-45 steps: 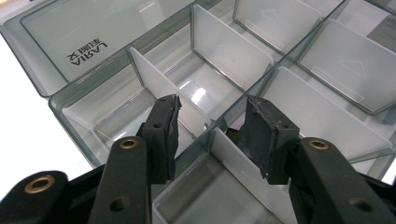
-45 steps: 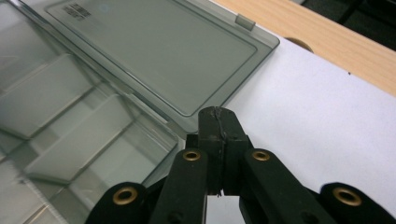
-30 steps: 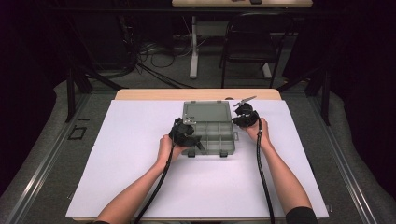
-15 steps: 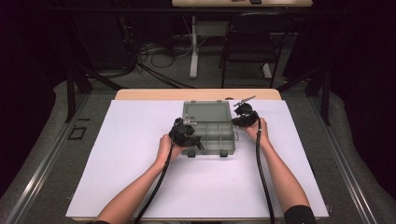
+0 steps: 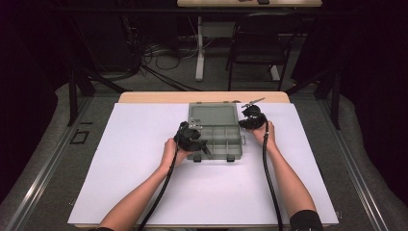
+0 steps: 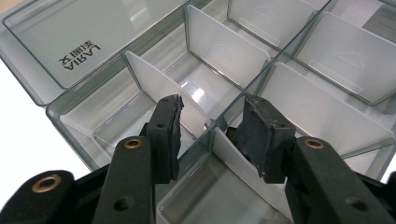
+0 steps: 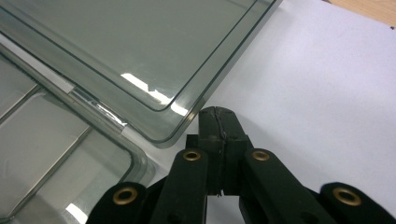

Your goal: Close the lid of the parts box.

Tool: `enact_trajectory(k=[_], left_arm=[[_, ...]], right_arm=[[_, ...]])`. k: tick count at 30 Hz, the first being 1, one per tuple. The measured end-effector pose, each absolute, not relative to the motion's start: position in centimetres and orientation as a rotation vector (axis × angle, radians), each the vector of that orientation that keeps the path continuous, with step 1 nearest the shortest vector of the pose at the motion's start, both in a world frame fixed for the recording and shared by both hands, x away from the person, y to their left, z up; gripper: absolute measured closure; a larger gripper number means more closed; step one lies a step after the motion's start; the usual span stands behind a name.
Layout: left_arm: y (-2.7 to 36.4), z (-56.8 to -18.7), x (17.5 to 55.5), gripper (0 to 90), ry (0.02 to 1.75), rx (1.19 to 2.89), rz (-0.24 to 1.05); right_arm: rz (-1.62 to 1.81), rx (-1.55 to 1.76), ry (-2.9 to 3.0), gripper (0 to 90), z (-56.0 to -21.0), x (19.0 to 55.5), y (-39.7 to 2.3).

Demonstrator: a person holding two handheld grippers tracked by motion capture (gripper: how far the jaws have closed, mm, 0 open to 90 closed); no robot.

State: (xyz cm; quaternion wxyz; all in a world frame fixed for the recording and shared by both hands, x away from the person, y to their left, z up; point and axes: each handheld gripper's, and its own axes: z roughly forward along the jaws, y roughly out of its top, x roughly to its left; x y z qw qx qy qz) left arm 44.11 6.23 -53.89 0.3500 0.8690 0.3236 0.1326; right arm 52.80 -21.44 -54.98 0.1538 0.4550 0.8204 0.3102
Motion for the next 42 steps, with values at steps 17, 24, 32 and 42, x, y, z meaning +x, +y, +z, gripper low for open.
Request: enact_trajectory(k=[17,24,32,42], left_arm=[[6.2,-53.9,44.1,57.9,0.825,2.257,0.347],[6.2,-53.9,44.1,58.1,0.819,2.258,0.347],[6.2,-53.9,44.1,58.1,0.817,2.259,0.348],[6.1,-53.9,44.0,57.9,0.830,2.253,0.358]], right_arm=[[0.931,1.342,2.310,90.0,-55.0,53.1,-21.5],[0.957,1.334,2.292,90.0,-54.8,53.1,-21.6],[0.986,1.316,2.262,90.0,-54.5,53.2,-21.5],[1.013,1.292,2.226,90.0,-53.9,52.9,-21.6]])
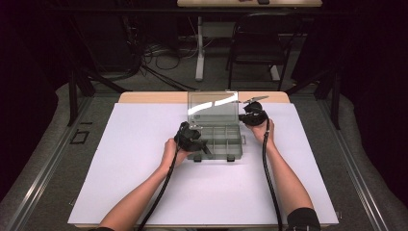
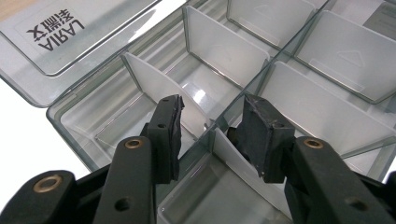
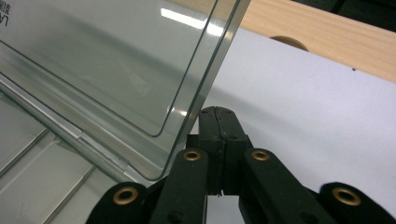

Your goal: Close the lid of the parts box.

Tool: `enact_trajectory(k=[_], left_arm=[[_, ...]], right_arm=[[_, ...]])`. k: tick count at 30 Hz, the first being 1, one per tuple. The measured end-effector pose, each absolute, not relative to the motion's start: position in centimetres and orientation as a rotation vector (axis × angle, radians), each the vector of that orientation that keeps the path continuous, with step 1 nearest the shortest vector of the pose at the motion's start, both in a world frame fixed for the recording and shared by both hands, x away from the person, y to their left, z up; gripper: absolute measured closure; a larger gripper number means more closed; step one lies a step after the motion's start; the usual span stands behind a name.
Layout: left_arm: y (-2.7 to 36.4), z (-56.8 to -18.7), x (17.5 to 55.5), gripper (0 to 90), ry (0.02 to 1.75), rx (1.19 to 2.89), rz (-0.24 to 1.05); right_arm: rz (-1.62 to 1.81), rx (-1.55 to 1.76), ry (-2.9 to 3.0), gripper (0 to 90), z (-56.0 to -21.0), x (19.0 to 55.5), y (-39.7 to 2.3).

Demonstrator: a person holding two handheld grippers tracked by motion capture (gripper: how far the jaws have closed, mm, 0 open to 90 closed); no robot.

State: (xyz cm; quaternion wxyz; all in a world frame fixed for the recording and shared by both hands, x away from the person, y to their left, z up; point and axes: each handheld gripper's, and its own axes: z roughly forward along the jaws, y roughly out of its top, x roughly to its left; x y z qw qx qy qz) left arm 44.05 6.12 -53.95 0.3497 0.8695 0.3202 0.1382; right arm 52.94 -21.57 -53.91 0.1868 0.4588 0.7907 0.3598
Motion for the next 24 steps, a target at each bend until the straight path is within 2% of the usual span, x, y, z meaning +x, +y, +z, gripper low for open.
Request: enact_trajectory(k=[24], left_arm=[[6.1,-53.9,44.0,56.7,0.854,2.239,0.354]], right_arm=[[1.101,1.205,2.152,90.0,-52.2,52.3,-21.9]])
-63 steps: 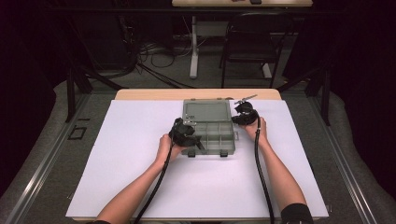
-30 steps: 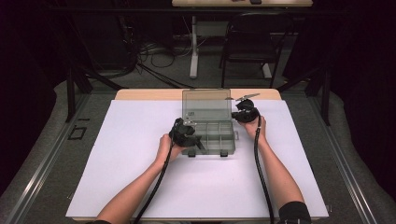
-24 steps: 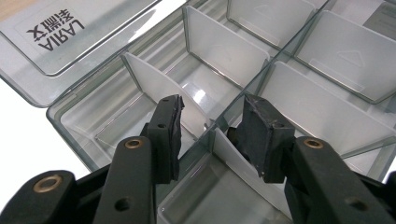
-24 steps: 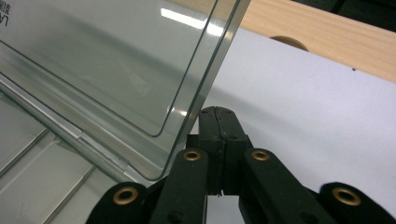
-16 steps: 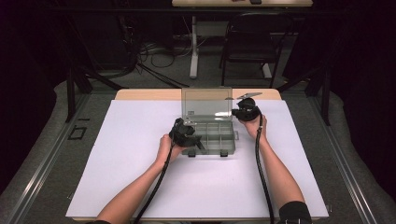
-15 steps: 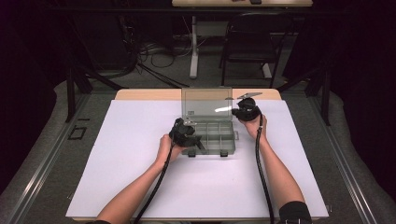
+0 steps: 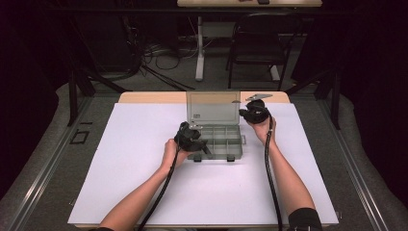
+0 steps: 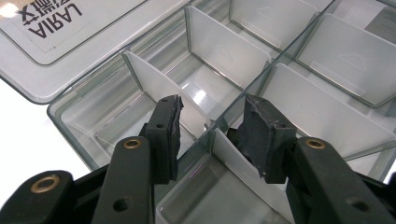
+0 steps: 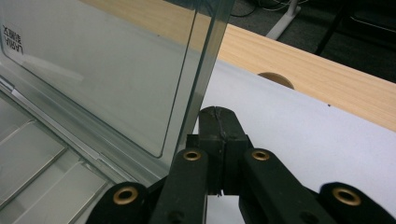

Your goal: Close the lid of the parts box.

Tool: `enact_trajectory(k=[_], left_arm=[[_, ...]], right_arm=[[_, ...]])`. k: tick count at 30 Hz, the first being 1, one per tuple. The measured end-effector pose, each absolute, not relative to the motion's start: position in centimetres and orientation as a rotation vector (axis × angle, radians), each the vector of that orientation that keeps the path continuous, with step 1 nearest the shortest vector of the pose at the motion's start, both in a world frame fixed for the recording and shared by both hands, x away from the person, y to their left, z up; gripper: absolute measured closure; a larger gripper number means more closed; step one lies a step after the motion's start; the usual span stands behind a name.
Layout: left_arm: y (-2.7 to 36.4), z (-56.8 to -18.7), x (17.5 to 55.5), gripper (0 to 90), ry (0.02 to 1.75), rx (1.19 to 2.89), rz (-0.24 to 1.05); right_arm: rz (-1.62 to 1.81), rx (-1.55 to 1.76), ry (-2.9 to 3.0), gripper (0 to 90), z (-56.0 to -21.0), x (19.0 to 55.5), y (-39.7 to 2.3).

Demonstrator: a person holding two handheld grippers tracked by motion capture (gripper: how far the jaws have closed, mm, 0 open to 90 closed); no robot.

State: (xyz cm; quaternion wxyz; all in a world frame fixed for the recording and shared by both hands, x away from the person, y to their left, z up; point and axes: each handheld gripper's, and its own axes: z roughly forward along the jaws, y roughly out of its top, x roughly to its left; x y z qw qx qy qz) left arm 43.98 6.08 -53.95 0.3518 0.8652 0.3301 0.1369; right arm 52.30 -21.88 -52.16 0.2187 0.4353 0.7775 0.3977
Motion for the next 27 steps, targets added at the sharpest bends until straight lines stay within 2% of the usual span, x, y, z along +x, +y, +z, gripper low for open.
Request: enact_trajectory(k=[27], left_arm=[[6.1,-54.0,43.9,54.5,0.877,2.218,0.352]], right_arm=[[1.184,1.092,2.139,90.0,-50.7,50.7,-22.5]])
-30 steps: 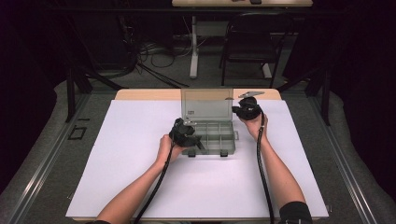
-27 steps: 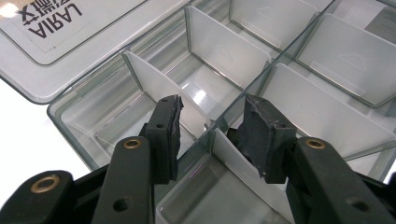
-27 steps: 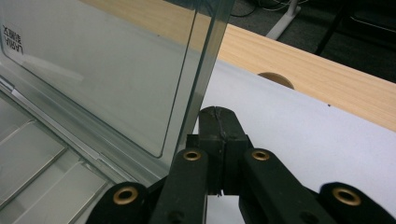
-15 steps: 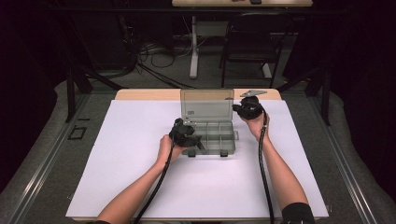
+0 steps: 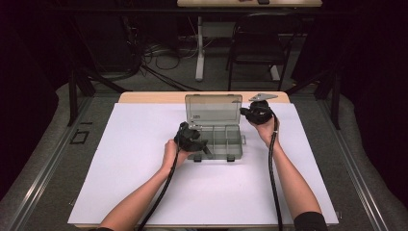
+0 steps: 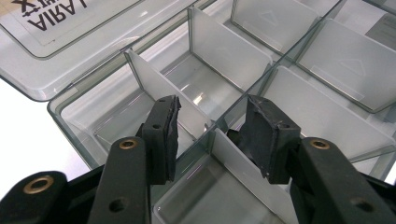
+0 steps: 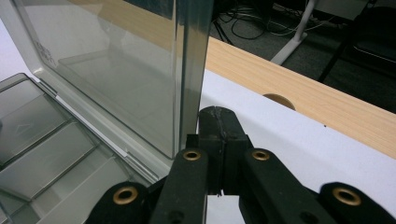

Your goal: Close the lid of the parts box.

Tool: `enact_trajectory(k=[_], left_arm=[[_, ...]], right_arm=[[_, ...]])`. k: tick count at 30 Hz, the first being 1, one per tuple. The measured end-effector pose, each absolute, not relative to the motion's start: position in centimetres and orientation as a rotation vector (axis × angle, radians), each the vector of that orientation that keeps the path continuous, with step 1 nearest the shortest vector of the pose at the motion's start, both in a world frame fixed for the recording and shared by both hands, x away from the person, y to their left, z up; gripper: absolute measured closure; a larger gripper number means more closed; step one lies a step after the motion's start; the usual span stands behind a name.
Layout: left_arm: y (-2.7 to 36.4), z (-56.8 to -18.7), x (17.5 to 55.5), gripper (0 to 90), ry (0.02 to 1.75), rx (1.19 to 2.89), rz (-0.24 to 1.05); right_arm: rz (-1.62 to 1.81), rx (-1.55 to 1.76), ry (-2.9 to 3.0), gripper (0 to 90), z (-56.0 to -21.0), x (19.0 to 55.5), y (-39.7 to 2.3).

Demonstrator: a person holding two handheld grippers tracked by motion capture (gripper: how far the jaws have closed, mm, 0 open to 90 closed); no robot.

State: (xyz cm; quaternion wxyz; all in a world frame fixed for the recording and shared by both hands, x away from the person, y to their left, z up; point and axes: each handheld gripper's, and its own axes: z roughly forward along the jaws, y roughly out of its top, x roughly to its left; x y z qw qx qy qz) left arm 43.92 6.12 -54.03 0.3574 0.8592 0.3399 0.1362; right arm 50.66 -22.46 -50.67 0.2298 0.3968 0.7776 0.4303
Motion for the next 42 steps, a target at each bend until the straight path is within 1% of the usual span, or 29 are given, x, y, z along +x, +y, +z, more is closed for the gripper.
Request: enact_trajectory(k=[6,13,14,17,18,19,20,21,22,23,24,25,26,27,30,32,33,34,35,38,39,40,42], left_arm=[[6.1,-54.0,43.9,53.6,0.878,2.217,0.345],[6.1,-54.1,44.1,50.3,0.867,2.219,0.344],[6.1,-54.0,44.1,48.4,0.863,2.214,0.349],[6.1,-53.4,43.9,34.0,0.848,2.197,0.386],[6.3,-52.4,43.4,27.9,0.831,2.158,0.438],[6.3,-52.4,43.4,21.6,0.831,2.158,0.438],[6.5,-51.7,43.2,21.6,0.822,2.143,0.460],[6.9,-50.4,42.8,14.0,0.810,2.114,0.504],[6.9,-50.4,42.8,11.2,0.810,2.114,0.504],[7.4,-49.0,42.4,7.2,0.801,2.087,0.563],[7.4,-49.0,42.4,5.4,0.801,2.087,0.563],[8.1,-47.8,42.5,3.7,0.806,2.061,0.590],[8.1,-47.8,42.5,2.1,0.806,2.061,0.590],[8.6,-46.8,43.1,0.0,0.827,2.056,0.644],[9.4,-45.4,44.8,0.0,0.864,2.054,0.667],[9.7,-44.9,45.6,2.1,0.876,2.059,0.659],[9.9,-44.3,46.4,7.7,0.875,2.055,0.650],[9.9,-44.3,46.4,15.3,0.875,2.055,0.650],[10.0,-43.7,46.9,24.7,0.849,2.060,0.636],[10.0,-43.4,47.4,42.7,0.817,2.078,0.628],[9.9,-43.4,47.5,46.0,0.807,2.085,0.624],[9.9,-43.4,47.5,51.6,0.807,2.085,0.624],[9.9,-43.5,47.6,55.4,0.793,2.092,0.618]], right_arm=[[1.192,1.061,2.140,90.0,-50.5,50.3,-22.6],[1.194,1.039,2.151,90.0,-50.3,50.0,-22.7],[1.195,1.042,2.151,90.0,-50.3,50.0,-22.6],[1.190,1.039,2.155,90.0,-50.2,49.9,-22.6],[1.188,1.030,2.155,90.0,-50.1,49.9,-22.6],[1.188,1.030,2.155,90.0,-50.1,49.9,-22.6],[1.191,1.026,2.154,90.0,-50.1,49.9,-22.7],[1.193,1.022,2.155,90.0,-50.1,49.9,-22.7],[1.193,1.022,2.155,90.0,-50.1,49.9,-22.7],[1.194,1.022,2.155,90.0,-50.1,49.8,-22.7],[1.194,1.022,2.155,90.0,-50.1,49.8,-22.7],[1.195,1.023,2.156,90.0,-50.1,49.8,-22.7],[1.196,1.023,2.157,90.0,-50.1,49.8,-22.7],[1.193,1.017,2.158,90.0,-50.1,49.7,-22.7],[1.195,1.016,2.158,90.0,-50.2,49.7,-22.7],[1.193,1.011,2.160,90.0,-50.2,49.6,-22.7],[1.192,1.007,2.161,90.0,-50.2,49.6,-22.7],[1.188,1.007,2.165,90.0,-50.1,49.5,-22.7],[1.191,1.005,2.163,90.0,-50.2,49.5,-22.7],[1.184,1.002,2.169,90.0,-50.1,49.5,-22.7],[1.182,1.002,2.170,90.0,-50.1,49.5,-22.7],[1.182,1.002,2.170,90.0,-50.1,49.5,-22.7],[1.177,1.003,2.172,90.0,-50.1,49.4,-22.7]])
